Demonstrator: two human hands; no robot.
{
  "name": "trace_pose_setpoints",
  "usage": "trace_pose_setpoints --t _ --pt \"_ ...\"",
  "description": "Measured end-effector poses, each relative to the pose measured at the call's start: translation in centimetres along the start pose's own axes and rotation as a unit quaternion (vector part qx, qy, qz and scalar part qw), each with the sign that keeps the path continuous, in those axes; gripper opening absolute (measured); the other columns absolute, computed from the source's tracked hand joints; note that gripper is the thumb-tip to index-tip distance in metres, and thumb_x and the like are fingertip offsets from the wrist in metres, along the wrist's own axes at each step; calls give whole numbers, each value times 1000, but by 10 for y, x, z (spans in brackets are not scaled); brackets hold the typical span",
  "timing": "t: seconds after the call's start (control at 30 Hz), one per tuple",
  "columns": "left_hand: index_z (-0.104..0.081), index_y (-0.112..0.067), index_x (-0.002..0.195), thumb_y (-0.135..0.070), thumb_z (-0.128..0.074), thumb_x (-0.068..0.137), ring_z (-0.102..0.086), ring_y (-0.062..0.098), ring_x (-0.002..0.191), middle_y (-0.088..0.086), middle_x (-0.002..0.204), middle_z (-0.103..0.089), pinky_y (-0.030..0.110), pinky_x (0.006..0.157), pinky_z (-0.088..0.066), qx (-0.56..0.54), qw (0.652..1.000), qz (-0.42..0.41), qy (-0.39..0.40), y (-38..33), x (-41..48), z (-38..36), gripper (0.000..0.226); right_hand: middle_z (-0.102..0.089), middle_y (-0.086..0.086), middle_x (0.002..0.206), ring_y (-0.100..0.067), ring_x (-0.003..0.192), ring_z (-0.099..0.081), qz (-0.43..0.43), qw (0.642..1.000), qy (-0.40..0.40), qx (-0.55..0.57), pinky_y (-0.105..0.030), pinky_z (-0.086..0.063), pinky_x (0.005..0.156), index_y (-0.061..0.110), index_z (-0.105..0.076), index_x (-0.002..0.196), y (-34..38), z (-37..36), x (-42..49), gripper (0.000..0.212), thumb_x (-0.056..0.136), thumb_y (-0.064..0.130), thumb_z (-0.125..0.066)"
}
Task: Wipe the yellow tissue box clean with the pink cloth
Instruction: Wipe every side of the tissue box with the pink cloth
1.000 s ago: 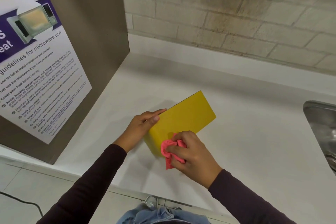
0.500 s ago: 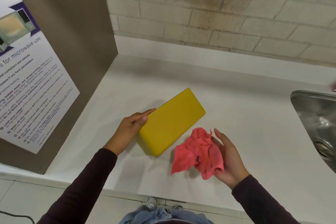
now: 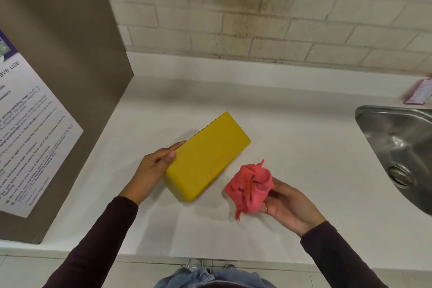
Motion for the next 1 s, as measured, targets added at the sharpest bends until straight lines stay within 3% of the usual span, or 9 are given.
trace_pose_setpoints --t 0.13,0.23,0.3,0.4,0.53,0.63,0.77,0.87,1.0 --pt "-62 -41 111 -87 -54 50 -58 -11 104 -19 115 -63 7 83 -44 5 1000 -9 2 -2 1 0 77 -63 -19 120 -27 104 -65 5 994 -81 68 -40 -54 87 7 -71 107 -8 20 -1 32 86 19 -51" --pt "-62 -39 112 -87 -54 50 -58 -12 103 -19 115 -63 3 80 -44 4 1000 -10 -2 -3 1 1 79 -60 -24 123 -39 113 -58 -8 991 -79 107 -52 -46 97 3 -67 114 -13 18 1 37 85 19 -52" --pt "-61 -40 111 -88 -53 50 -58 -12 102 -20 113 -63 4 80 -44 7 1000 -7 -2 -3 1 1 78 -62 -22 120 -37 108 -61 -17 990 -80 115 -49 -45 95 5 -65 117 -18 13 3 41 77 16 -67" --pt "-62 -40 112 -86 -55 52 -58 -10 106 -20 115 -64 4 81 -44 4 1000 -6 5 -2 1 1 76 -65 -22 113 -38 96 -66 -8 986 -98 138 -55 -53 81 7 -62 114 -21 13 7 69 52 6 -91" --pt "-63 -40 111 -84 -56 55 -58 -7 108 -24 112 -66 3 80 -44 -4 1000 -4 8 -2 1 1 71 -70 -17 102 -31 96 -68 8 979 -91 180 -54 -51 88 11 -66 106 -14 16 9 35 73 -1 -72" --pt "-64 -40 110 -83 -57 55 -58 -7 108 -25 112 -66 3 81 -43 -8 1000 -5 8 -2 1 0 71 -70 -15 103 -31 94 -69 14 992 -118 39 -51 -56 73 12 -52 111 -6 23 6 32 82 10 -64" --pt "-62 -36 114 -83 -57 54 -58 -6 109 -17 117 -65 3 82 -43 -6 1000 -6 9 -2 1 -1 76 -63 -13 117 -26 97 -69 -1 964 -205 -170 -44 -58 71 13 -43 122 7 28 1 58 73 25 -71" --pt "-61 -36 114 -84 -56 53 -58 -8 106 -16 118 -64 3 82 -43 -4 1000 -8 8 -3 1 0 78 -64 -14 110 -25 89 -70 -28 947 -186 -259 -38 -58 68 9 -42 121 14 21 2 61 70 24 -73" --pt "-61 -34 116 -84 -56 53 -58 -8 106 -15 118 -63 3 81 -43 -4 1000 -12 9 -4 0 -2 80 -67 -13 100 -28 85 -69 -12 908 -134 -397 -39 -57 76 9 -50 113 28 9 5 45 76 10 -76"
Point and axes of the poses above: each hand's wrist, its own x-axis towards the middle knuckle, its own z-axis out of the back of the hand, y = z × x, the point moved 5 cm from there along x, towards the middle knuckle
